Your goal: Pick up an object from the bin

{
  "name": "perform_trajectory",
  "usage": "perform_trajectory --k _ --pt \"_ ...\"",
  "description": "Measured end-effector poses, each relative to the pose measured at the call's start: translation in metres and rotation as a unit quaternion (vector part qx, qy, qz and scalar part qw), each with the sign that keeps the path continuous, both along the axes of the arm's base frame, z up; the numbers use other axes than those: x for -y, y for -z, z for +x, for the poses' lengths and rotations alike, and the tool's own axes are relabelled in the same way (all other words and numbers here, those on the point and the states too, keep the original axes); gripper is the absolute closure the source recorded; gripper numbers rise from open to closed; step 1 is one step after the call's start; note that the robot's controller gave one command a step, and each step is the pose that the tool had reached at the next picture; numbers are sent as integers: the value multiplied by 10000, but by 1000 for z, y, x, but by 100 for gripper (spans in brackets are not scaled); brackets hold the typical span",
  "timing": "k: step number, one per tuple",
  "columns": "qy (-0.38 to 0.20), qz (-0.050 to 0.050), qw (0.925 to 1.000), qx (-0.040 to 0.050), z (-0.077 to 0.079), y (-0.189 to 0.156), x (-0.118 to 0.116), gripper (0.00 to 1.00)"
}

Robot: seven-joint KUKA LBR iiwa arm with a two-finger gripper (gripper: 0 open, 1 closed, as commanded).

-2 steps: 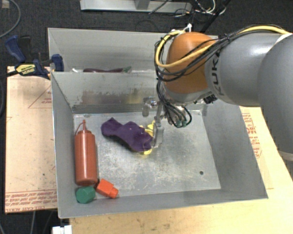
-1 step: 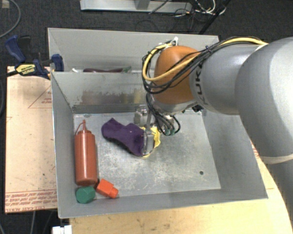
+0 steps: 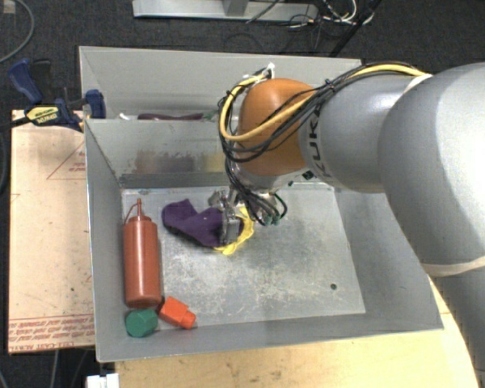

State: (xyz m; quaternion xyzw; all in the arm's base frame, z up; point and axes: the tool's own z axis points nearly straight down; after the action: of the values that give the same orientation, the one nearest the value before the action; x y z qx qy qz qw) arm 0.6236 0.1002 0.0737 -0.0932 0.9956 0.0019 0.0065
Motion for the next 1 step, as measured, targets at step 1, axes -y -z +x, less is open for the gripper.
perform_trajectory --k 1 --pt "2 0 10000 -1 0 0 0 100"
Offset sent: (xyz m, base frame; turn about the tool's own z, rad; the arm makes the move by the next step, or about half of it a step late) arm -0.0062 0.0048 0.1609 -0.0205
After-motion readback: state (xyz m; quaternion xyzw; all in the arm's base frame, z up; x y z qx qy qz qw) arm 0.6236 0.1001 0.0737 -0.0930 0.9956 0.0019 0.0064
